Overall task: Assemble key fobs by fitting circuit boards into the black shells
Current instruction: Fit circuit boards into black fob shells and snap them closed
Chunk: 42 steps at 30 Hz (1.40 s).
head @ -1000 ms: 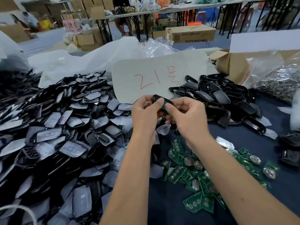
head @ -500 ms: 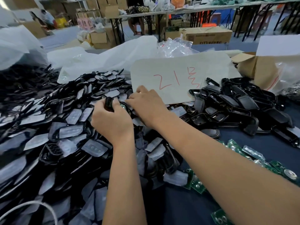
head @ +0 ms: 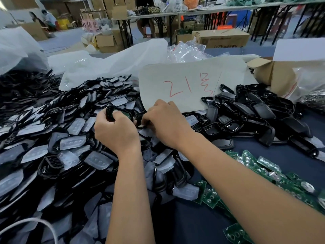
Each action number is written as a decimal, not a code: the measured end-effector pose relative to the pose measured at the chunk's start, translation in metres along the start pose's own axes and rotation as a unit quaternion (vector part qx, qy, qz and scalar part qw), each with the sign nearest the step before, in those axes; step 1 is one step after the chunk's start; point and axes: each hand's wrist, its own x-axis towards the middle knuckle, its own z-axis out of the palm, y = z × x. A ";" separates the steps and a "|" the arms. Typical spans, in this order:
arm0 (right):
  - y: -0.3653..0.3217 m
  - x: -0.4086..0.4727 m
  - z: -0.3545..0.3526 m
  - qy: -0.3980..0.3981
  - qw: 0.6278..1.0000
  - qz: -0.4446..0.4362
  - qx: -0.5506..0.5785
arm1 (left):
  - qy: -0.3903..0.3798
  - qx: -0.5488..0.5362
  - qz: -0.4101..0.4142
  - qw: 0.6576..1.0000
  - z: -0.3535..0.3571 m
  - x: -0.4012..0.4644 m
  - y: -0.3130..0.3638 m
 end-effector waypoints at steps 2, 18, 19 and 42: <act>0.001 -0.009 -0.002 -0.026 0.999 -0.018 0.021 | 0.001 -0.001 -0.001 1.000 -0.001 -0.002 0.002; 0.032 -0.019 -0.010 -0.068 0.996 0.029 0.052 | -0.001 0.006 -0.015 1.000 0.000 -0.001 0.001; 0.033 -0.020 -0.010 -0.057 0.997 0.026 0.052 | 0.000 0.003 -0.018 1.000 0.000 -0.002 0.002; 0.041 -0.039 -0.015 0.106 0.864 0.174 0.461 | -0.216 -0.029 0.012 0.976 0.008 -0.007 -0.002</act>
